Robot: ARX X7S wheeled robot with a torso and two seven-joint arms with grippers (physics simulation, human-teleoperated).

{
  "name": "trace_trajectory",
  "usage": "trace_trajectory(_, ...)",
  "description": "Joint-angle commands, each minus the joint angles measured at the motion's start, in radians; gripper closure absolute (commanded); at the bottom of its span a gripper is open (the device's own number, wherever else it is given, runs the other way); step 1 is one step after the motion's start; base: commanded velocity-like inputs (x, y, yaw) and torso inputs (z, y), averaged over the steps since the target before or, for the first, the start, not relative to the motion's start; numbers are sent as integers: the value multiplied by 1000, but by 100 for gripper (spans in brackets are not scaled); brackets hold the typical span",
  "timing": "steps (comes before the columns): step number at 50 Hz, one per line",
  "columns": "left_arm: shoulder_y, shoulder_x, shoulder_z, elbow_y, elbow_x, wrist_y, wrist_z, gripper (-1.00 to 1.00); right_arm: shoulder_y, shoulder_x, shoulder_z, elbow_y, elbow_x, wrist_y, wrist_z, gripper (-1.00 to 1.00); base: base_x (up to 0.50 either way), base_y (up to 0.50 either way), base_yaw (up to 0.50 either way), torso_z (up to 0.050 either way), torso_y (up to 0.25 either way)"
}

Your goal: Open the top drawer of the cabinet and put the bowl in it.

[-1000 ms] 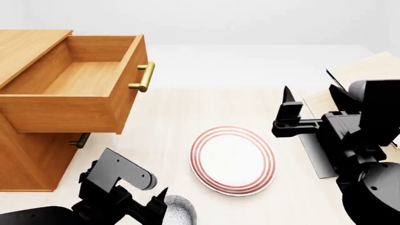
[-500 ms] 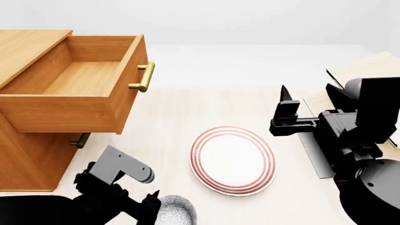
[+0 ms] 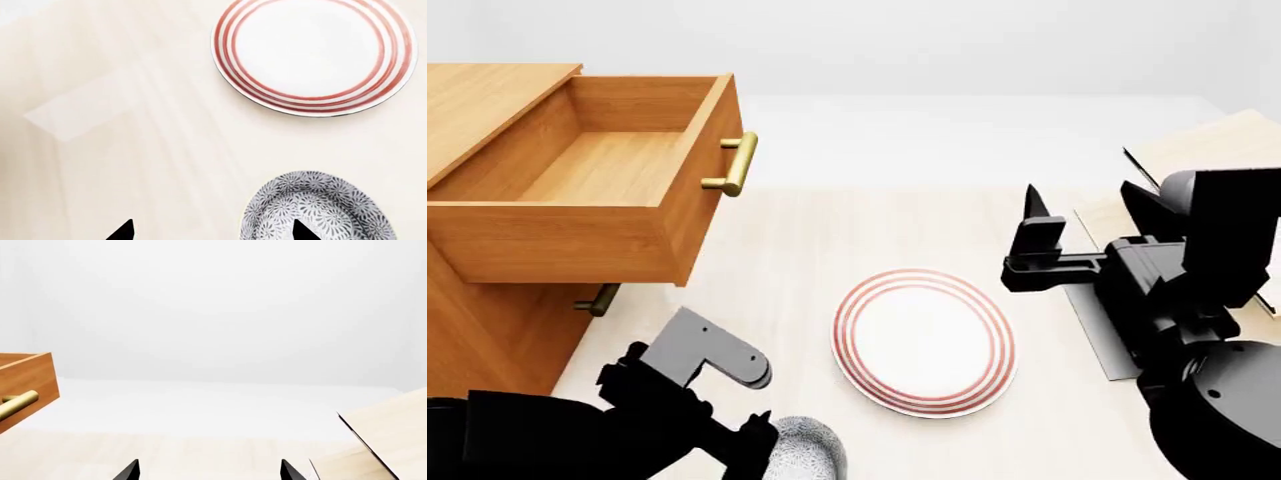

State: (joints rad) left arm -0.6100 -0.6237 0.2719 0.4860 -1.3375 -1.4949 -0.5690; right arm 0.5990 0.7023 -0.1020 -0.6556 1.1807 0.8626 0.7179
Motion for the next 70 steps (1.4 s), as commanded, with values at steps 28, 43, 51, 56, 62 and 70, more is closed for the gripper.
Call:
trace_trajectory(28, -61, 43, 252, -129, 167, 116, 105, -100, -41, 7, 3, 24, -34, -41, -33, -100, 0, 0, 0, 0, 0)
trace_trajectory(43, -39, 42, 301, -174, 219, 174, 148, -100, -49, 4, -8, 29, -49, -48, -39, -100, 0, 0, 0, 0, 0)
trace_trajectory(51, -22, 39, 329, -203, 258, 222, 184, -100, -44, 6, -10, 22, -36, -38, -25, -100, 0, 0, 0, 0, 0)
trace_trajectory(56, -6, 38, 339, -213, 266, 241, 194, -100, -41, 7, -11, 20, -34, -36, -20, -100, 0, 0, 0, 0, 0)
trace_trajectory(62, 8, 37, 349, -226, 278, 258, 202, -100, -38, 2, -20, 22, -39, -37, -22, -100, 0, 0, 0, 0, 0)
trace_trajectory(70, 10, 42, 364, -245, 290, 272, 213, -100, -44, 1, -23, 31, -50, -45, -31, -100, 0, 0, 0, 0, 0)
